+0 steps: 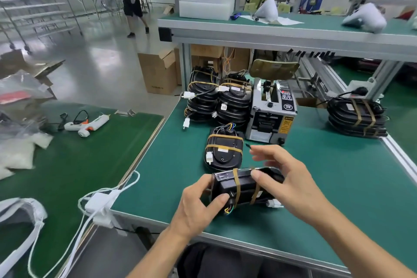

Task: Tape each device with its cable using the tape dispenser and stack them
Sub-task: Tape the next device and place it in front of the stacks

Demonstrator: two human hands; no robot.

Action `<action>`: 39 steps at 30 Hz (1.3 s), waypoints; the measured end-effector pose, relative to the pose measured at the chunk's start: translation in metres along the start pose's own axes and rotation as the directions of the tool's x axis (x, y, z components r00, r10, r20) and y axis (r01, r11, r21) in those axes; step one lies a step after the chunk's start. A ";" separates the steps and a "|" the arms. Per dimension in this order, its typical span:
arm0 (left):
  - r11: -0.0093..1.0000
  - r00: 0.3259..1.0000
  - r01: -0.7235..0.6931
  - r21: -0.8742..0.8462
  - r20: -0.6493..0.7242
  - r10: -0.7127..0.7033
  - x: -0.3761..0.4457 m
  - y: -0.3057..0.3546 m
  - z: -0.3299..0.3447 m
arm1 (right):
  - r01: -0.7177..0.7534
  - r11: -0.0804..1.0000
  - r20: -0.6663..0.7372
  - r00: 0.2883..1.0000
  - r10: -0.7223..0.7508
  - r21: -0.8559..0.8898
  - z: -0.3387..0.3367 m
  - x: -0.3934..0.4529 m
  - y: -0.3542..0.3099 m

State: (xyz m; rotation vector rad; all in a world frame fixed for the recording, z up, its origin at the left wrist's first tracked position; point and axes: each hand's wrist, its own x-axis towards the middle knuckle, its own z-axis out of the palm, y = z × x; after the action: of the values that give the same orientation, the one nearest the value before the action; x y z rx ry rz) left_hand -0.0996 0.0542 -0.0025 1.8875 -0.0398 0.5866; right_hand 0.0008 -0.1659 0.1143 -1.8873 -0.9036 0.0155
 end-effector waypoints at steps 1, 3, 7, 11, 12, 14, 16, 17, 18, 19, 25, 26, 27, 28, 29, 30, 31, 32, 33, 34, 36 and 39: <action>1.000 1.000 -0.006 0.009 0.000 0.006 0.000 0.000 0.001 | -0.067 0.991 -0.063 0.995 0.075 0.117 0.008 -0.005 -0.005; 1.000 1.000 -0.018 0.018 0.000 0.018 -0.001 0.000 0.003 | -0.172 0.933 -0.115 0.969 0.218 0.315 0.022 -0.011 -0.013; 0.999 0.999 -0.023 0.039 -0.044 0.024 -0.006 0.001 0.008 | -0.239 0.914 -0.170 0.937 0.306 0.327 0.038 -0.014 -0.025; 0.999 0.996 -0.012 0.050 -0.086 0.016 -0.010 0.002 0.016 | -0.205 0.977 -0.188 0.959 0.212 0.055 0.042 -0.013 -0.029; 0.998 0.995 -0.015 0.054 -0.095 0.020 -0.011 0.002 0.018 | -0.222 0.973 -0.156 0.961 0.228 0.058 0.043 -0.013 -0.028; 0.998 0.994 -0.013 0.063 -0.106 0.020 -0.014 0.002 0.019 | -0.274 0.957 -0.091 0.955 0.283 0.094 0.046 -0.013 -0.026; 0.998 0.994 -0.014 0.067 -0.106 0.021 -0.014 0.001 0.019 | -0.295 0.952 -0.067 0.952 0.300 0.076 0.049 -0.013 -0.023; 0.997 0.994 -0.016 0.070 -0.102 0.024 -0.014 0.000 0.019 | -0.300 0.952 -0.063 0.951 0.304 0.057 0.051 -0.013 -0.023; 0.997 0.995 -0.019 0.074 -0.099 0.026 -0.014 0.000 0.019 | -0.306 0.951 -0.062 0.949 0.308 0.041 0.052 -0.012 -0.023; 0.997 0.995 -0.022 0.076 -0.097 0.029 -0.014 -0.001 0.019 | -0.312 0.949 -0.065 0.947 0.314 0.032 0.054 -0.012 -0.023; 0.996 0.995 -0.034 0.079 -0.095 0.042 -0.014 0.000 0.018 | -0.318 0.948 -0.072 0.945 0.319 0.030 0.058 -0.009 -0.024; 0.996 0.995 -0.037 0.082 -0.094 0.044 -0.014 0.000 0.019 | -0.318 0.948 -0.073 0.945 0.319 0.028 0.058 -0.010 -0.024; 0.996 0.995 -0.038 0.085 -0.093 0.046 -0.014 0.001 0.019 | -0.317 0.948 -0.075 0.945 0.318 0.025 0.058 -0.010 -0.024; 0.995 0.994 -0.040 0.089 -0.096 0.048 -0.014 0.000 0.019 | -0.315 0.949 -0.079 0.946 0.315 0.021 0.057 -0.010 -0.024; 0.995 0.994 -0.043 0.094 -0.099 0.052 -0.014 0.000 0.019 | -0.313 0.950 -0.083 0.946 0.313 0.015 0.057 -0.009 -0.024; 0.994 0.993 -0.044 0.097 -0.102 0.054 -0.014 0.000 0.019 | -0.315 0.949 -0.084 0.945 0.315 0.008 0.057 -0.009 -0.024; 0.994 0.993 -0.044 0.098 -0.103 0.054 -0.014 -0.001 0.018 | -0.317 0.948 -0.085 0.945 0.316 0.001 0.056 -0.009 -0.024; 0.994 0.993 -0.046 0.100 -0.103 0.056 -0.014 -0.001 0.018 | -0.319 0.948 -0.085 0.944 0.318 -0.005 0.057 -0.009 -0.024; 0.993 0.993 -0.048 0.104 -0.103 0.059 -0.014 0.000 0.018 | -0.320 0.947 -0.086 0.944 0.318 -0.010 0.057 -0.009 -0.024; 0.993 0.993 -0.049 0.109 -0.102 0.061 -0.014 0.000 0.018 | -0.321 0.947 -0.087 0.944 0.318 -0.014 0.057 -0.010 -0.024; 0.992 0.993 -0.049 0.113 -0.105 0.061 -0.014 0.001 0.018 | -0.323 0.946 -0.089 0.943 0.319 -0.025 0.058 -0.010 -0.024; 0.992 0.992 -0.053 0.111 -0.110 0.065 -0.014 0.002 0.018 | -0.320 0.947 -0.096 0.944 0.316 -0.038 0.060 -0.009 -0.024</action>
State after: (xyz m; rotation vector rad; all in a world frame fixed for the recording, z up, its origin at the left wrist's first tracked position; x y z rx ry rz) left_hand -0.1057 0.0342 -0.0119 1.9592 0.0100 0.7486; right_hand -0.0429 -0.1199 0.1003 -2.0493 -0.5355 0.1031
